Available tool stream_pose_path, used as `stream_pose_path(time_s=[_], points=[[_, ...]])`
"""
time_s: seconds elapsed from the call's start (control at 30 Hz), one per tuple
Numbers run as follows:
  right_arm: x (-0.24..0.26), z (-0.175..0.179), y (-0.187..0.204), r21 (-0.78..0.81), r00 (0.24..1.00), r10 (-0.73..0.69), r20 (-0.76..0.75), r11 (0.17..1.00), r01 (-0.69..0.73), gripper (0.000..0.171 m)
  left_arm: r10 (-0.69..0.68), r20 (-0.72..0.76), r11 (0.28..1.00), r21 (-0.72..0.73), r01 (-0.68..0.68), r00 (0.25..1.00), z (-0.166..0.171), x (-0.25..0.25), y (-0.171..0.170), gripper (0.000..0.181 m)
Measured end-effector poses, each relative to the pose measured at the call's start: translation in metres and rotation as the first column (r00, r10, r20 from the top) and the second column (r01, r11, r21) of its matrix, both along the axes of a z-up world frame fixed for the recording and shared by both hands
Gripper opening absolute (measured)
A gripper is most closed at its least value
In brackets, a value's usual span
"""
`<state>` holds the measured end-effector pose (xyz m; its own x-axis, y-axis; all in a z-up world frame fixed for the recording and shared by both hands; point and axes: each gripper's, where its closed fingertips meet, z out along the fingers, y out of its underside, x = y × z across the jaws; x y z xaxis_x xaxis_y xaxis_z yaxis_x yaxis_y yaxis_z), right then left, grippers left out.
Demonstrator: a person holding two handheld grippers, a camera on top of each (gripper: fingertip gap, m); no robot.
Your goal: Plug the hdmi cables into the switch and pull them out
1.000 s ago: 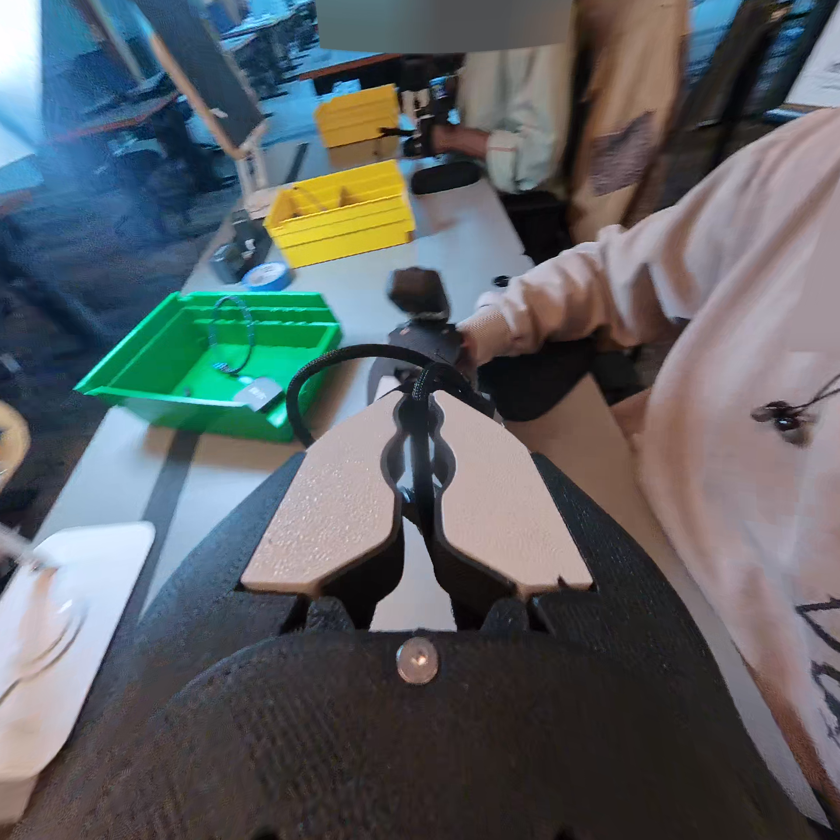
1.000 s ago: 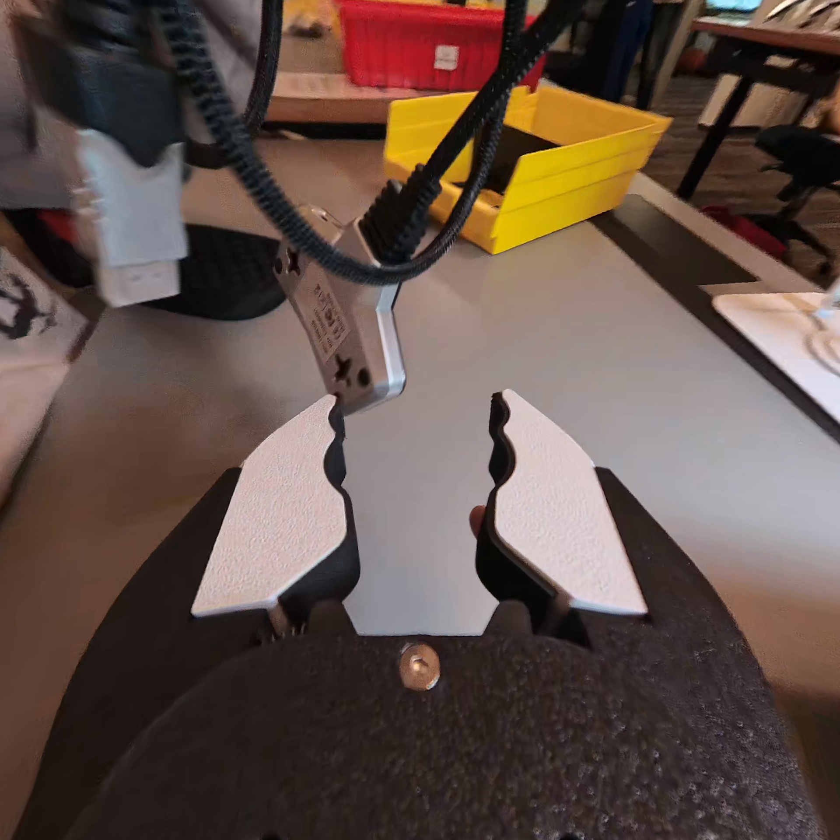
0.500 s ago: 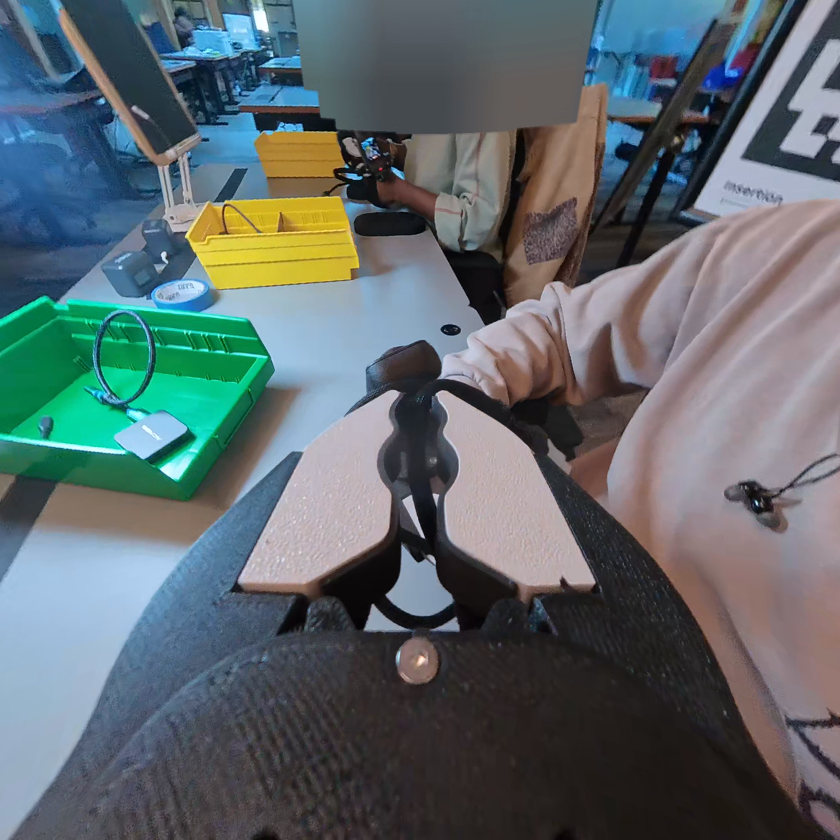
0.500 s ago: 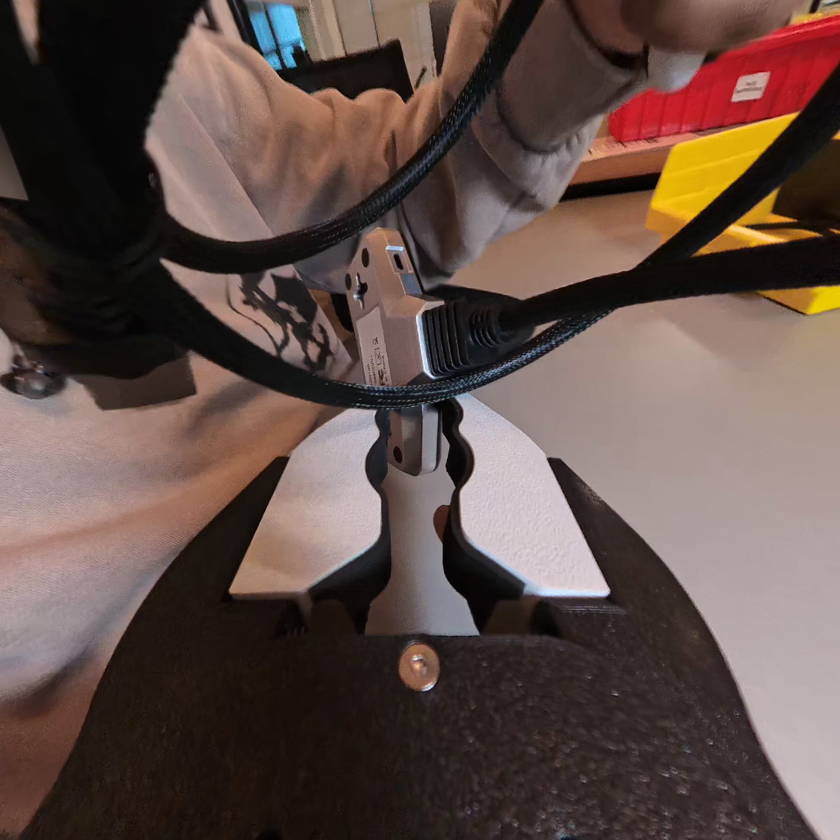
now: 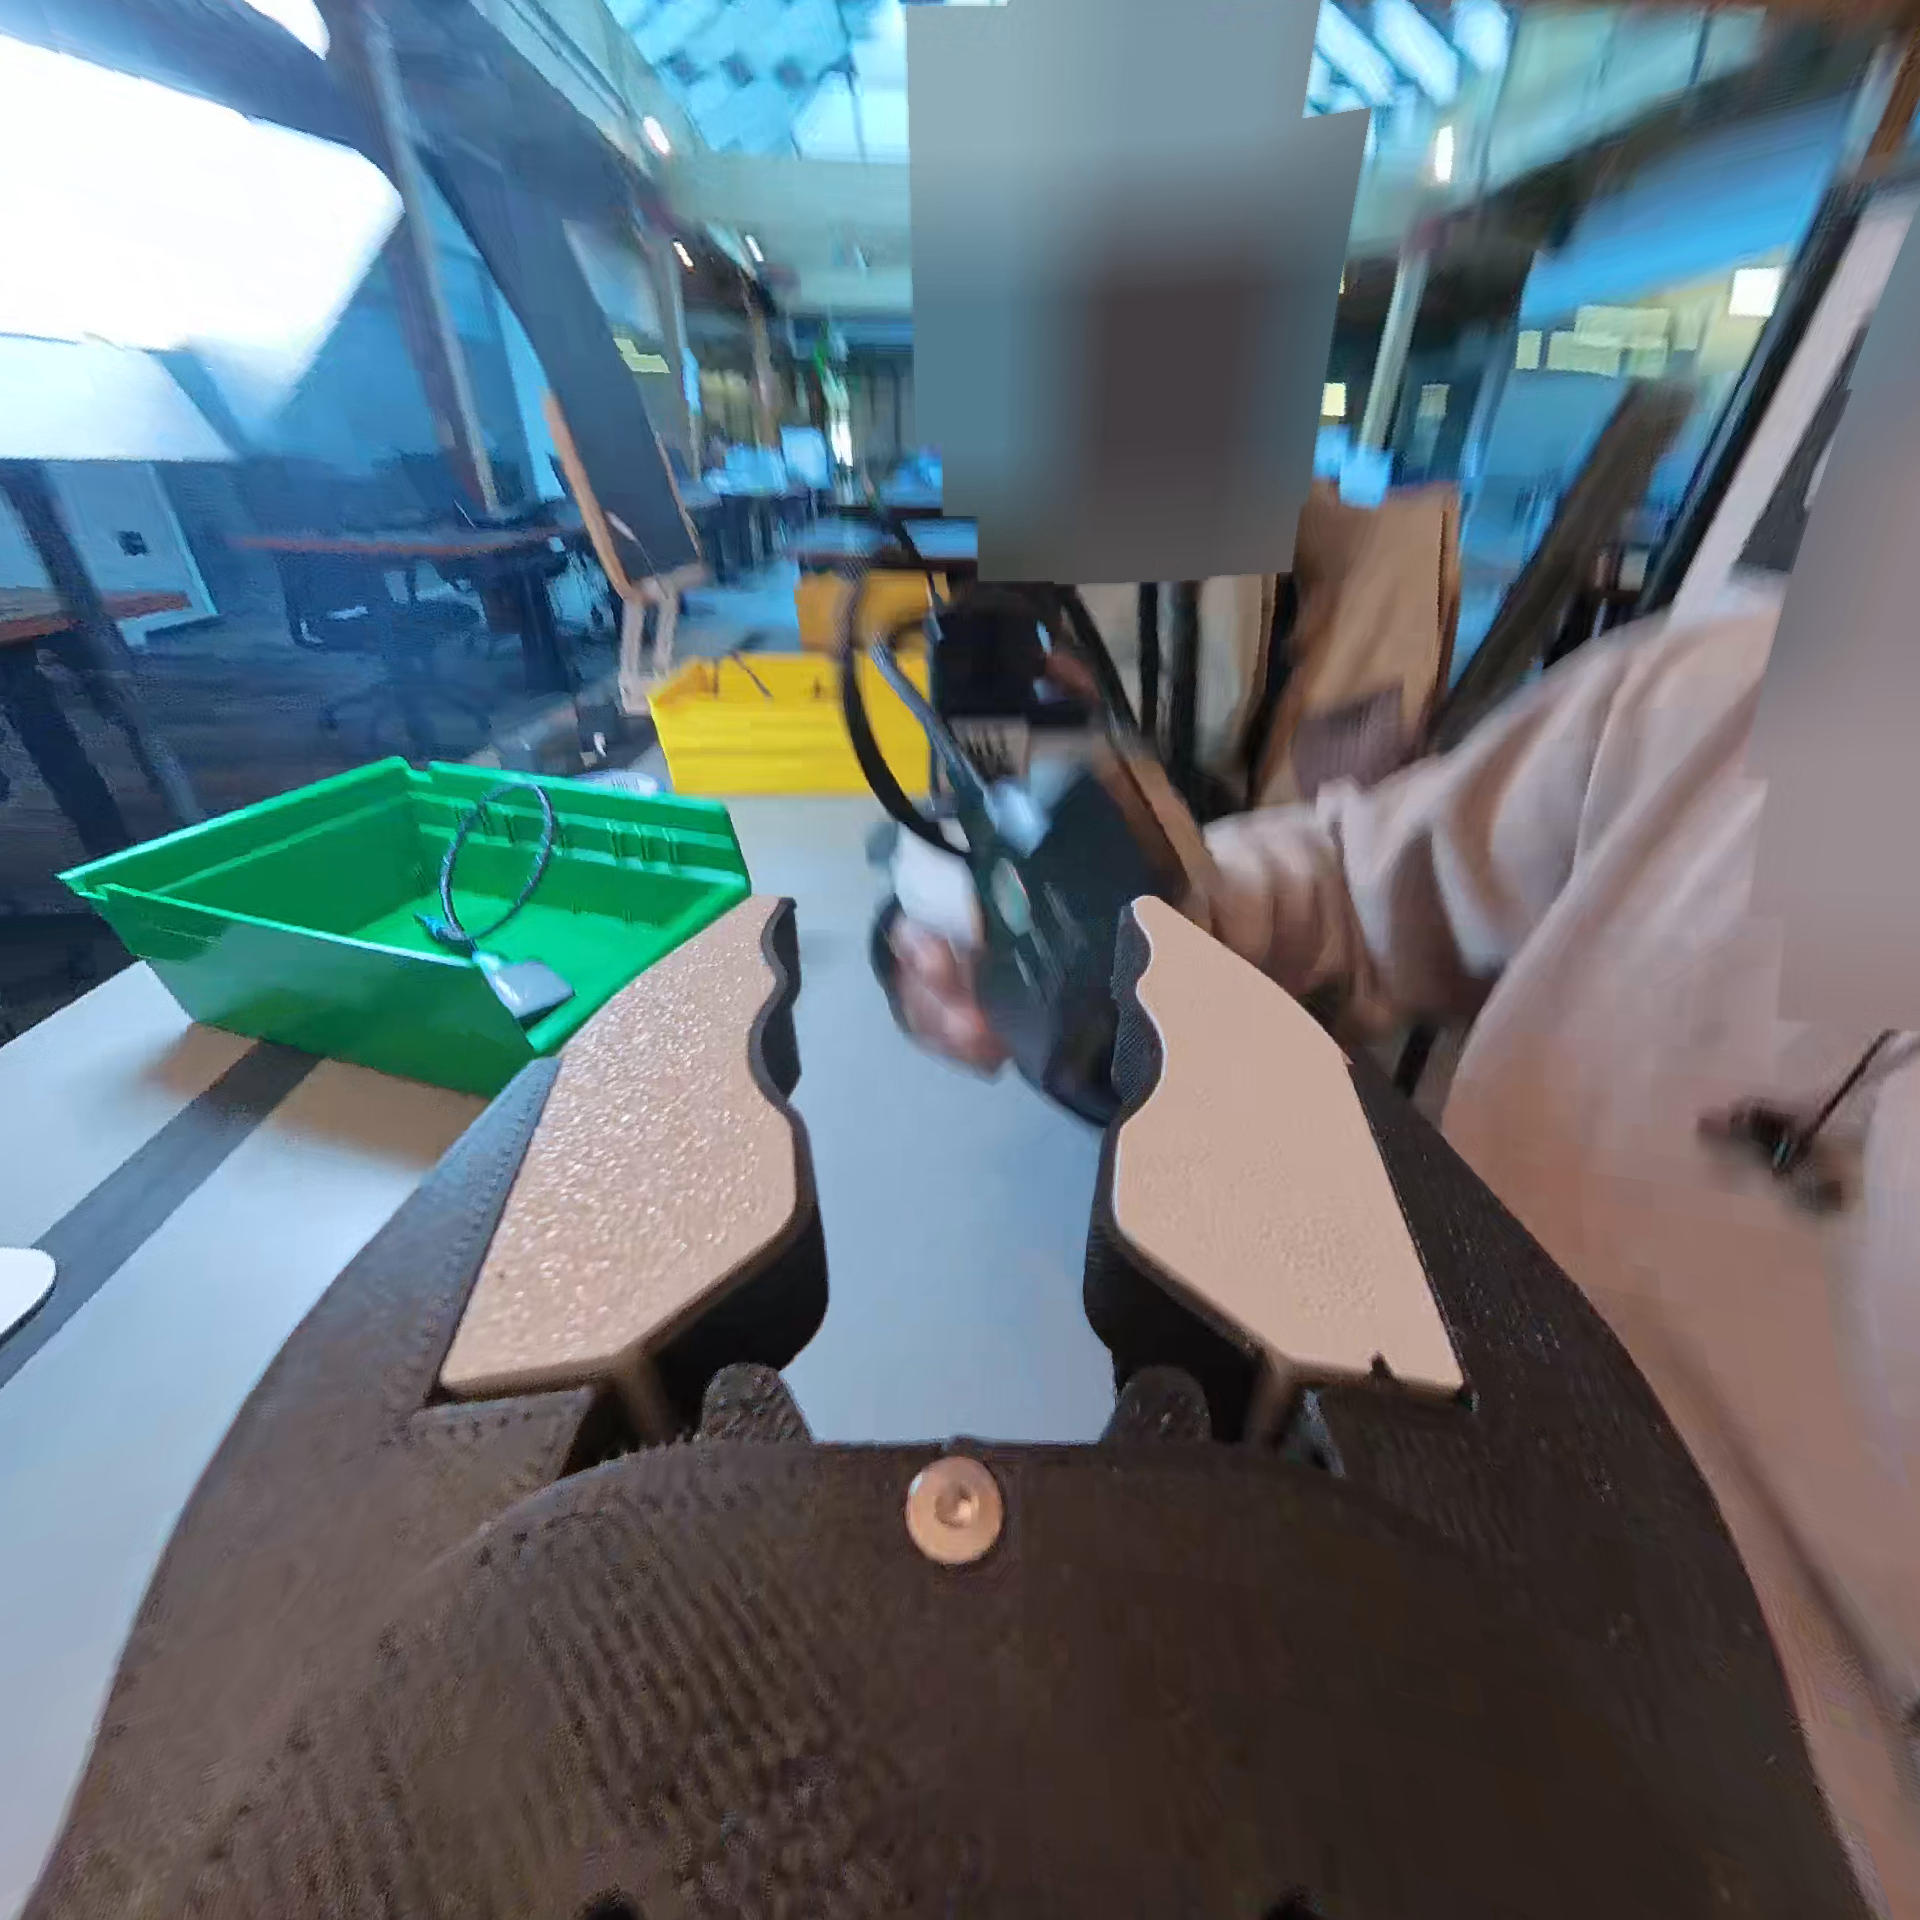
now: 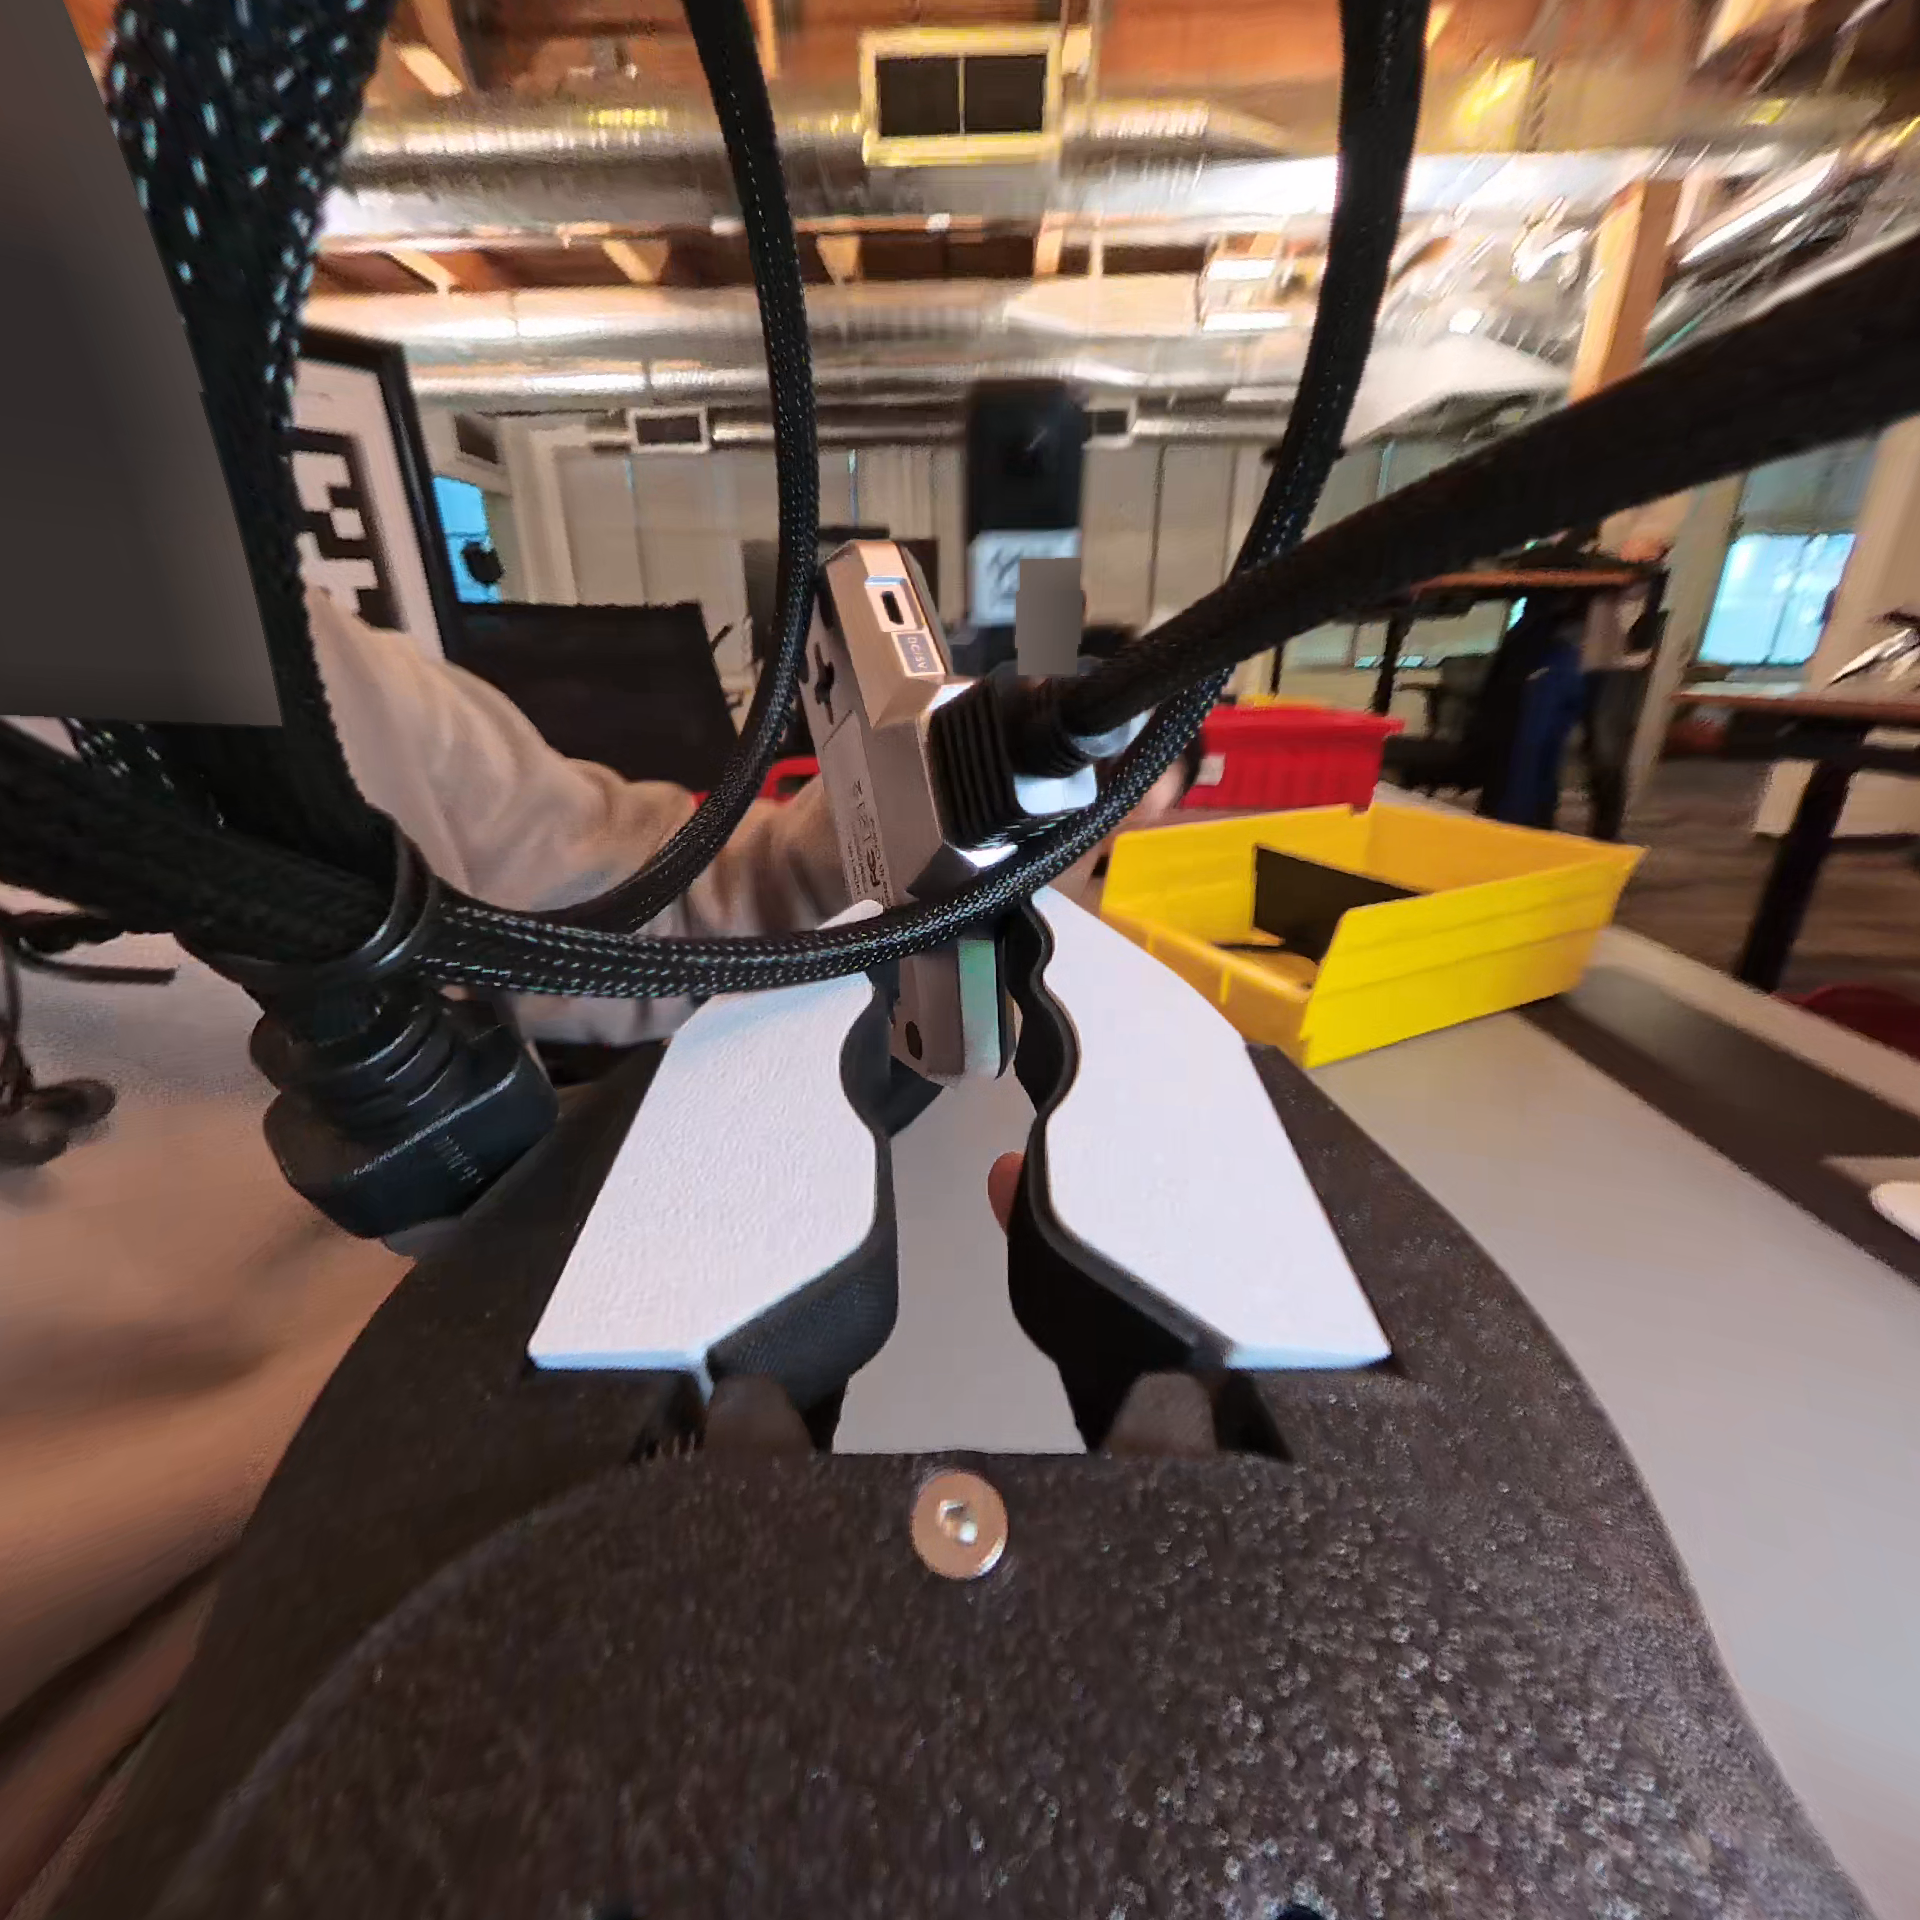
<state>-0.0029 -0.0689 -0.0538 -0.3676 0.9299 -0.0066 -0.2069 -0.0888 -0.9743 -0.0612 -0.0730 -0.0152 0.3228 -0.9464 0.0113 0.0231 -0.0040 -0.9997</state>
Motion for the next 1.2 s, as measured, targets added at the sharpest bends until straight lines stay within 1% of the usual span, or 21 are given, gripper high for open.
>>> stream_pose_path(time_s=[0.07,0.1,0.17,0.2,0.23,0.27,0.33,0.4,0.47,0.53,0.6,0.67,0.73,0.8,0.87,0.93,0.97,1.03,1.07,1.13,1.2], points=[[0.0,0.01,0.004,-0.001,0.998,-0.039,-0.048,0.999,0.039,0.02,-0.002,-0.138,0.995,0.099,0.016,0.99,-0.029,0.024,-0.015,0.061],[-0.001,0.012,0.004,-0.001,0.997,-0.043,-0.056,0.999,0.043,0.02,0.023,-0.174,0.988,0.157,0.004,0.984,-0.036,0.036,-0.018,0.057],[-0.008,0.008,0.0,0.005,0.999,-0.031,-0.035,1.0,0.031,0.02,0.114,-0.174,0.962,0.265,-0.065,0.978,-0.035,0.052,-0.014,0.041],[-0.012,0.005,-0.004,0.008,0.999,-0.027,-0.028,1.0,0.027,0.02,0.167,-0.17,0.947,0.302,-0.11,0.971,-0.033,0.056,-0.009,0.039],[-0.014,0.002,-0.006,0.007,0.999,-0.027,-0.02,1.0,0.027,0.021,0.201,-0.173,0.934,0.33,-0.135,0.964,-0.032,0.057,-0.004,0.032],[-0.015,0.0,-0.005,-0.001,0.999,-0.037,-0.019,0.999,0.037,0.021,0.204,-0.181,0.929,0.345,-0.132,0.962,-0.033,0.056,-0.003,0.029],[-0.016,-0.01,0.001,0.031,0.997,-0.059,0.044,0.998,0.058,0.022,0.24,-0.224,0.919,0.366,-0.147,0.944,-0.038,0.05,0.001,0.025],[-0.014,-0.033,0.023,0.115,0.978,-0.132,0.161,0.987,0.114,0.029,0.307,-0.269,0.878,0.449,-0.163,0.913,-0.038,0.038,0.004,0.023],[-0.002,-0.053,0.057,0.175,0.938,-0.238,0.251,0.964,0.198,0.031,0.4,-0.34,0.831,0.526,-0.181,0.851,-0.039,0.021,0.011,0.023],[0.02,-0.057,0.096,0.253,0.878,-0.402,0.26,0.906,0.339,0.03,0.513,-0.401,0.758,0.626,-0.181,0.759,-0.04,0.004,0.016,0.023],[0.043,-0.038,0.121,0.29,0.828,-0.522,0.206,0.84,0.458,0.031,0.587,-0.437,0.705,0.69,-0.165,0.682,-0.041,-0.008,0.018,0.023],[0.059,-0.007,0.121,0.34,0.801,-0.587,0.118,0.781,0.523,0.03,0.614,-0.507,0.707,0.694,-0.135,0.605,-0.047,-0.017,0.023,0.022],[0.058,0.013,0.101,0.471,0.787,-0.612,0.079,0.719,0.512,0.034,0.634,-0.561,0.704,0.703,-0.097,0.533,-0.055,-0.022,0.029,0.023],[0.04,0.017,0.074,0.619,0.787,-0.611,0.08,0.649,0.442,0.04,0.608,-0.591,0.73,0.678,-0.081,0.53,-0.062,-0.016,0.031,0.022],[0.012,0.01,0.046,0.73,0.812,-0.58,0.067,0.583,0.357,0.041,0.591,-0.616,0.746,0.662,-0.063,0.521,-0.07,-0.009,0.035,0.022],[-0.016,-0.012,0.03,0.829,0.814,-0.573,0.09,0.496,0.258,0.041,0.586,-0.635,0.749,0.662,-0.038,0.503,-0.076,-0.003,0.036,0.022],[-0.027,-0.025,0.028,0.868,0.811,-0.577,0.099,0.449,0.214,0.041,0.578,-0.64,0.752,0.658,-0.027,0.507,-0.078,0.001,0.035,0.022],[-0.047,-0.044,0.023,0.898,0.827,-0.554,0.094,0.406,0.17,0.04,0.556,-0.643,0.765,0.644,-0.02,0.527,-0.081,0.006,0.032,0.022],[-0.054,-0.048,0.019,0.902,0.841,-0.536,0.074,0.395,0.173,0.04,0.543,-0.646,0.771,0.637,-0.013,0.536,-0.083,0.009,0.03,0.022],[-0.061,-0.053,0.023,0.926,0.836,-0.548,0.03,0.33,0.184,0.04,0.536,-0.658,0.778,0.629,-0.006,0.529,-0.09,0.006,0.029,0.022],[-0.062,-0.058,0.022,0.921,0.838,-0.543,0.058,0.352,0.164,0.034,0.477,-0.649,0.806,0.591,-0.002,0.592,-0.097,0.007,0.025,0.022]])
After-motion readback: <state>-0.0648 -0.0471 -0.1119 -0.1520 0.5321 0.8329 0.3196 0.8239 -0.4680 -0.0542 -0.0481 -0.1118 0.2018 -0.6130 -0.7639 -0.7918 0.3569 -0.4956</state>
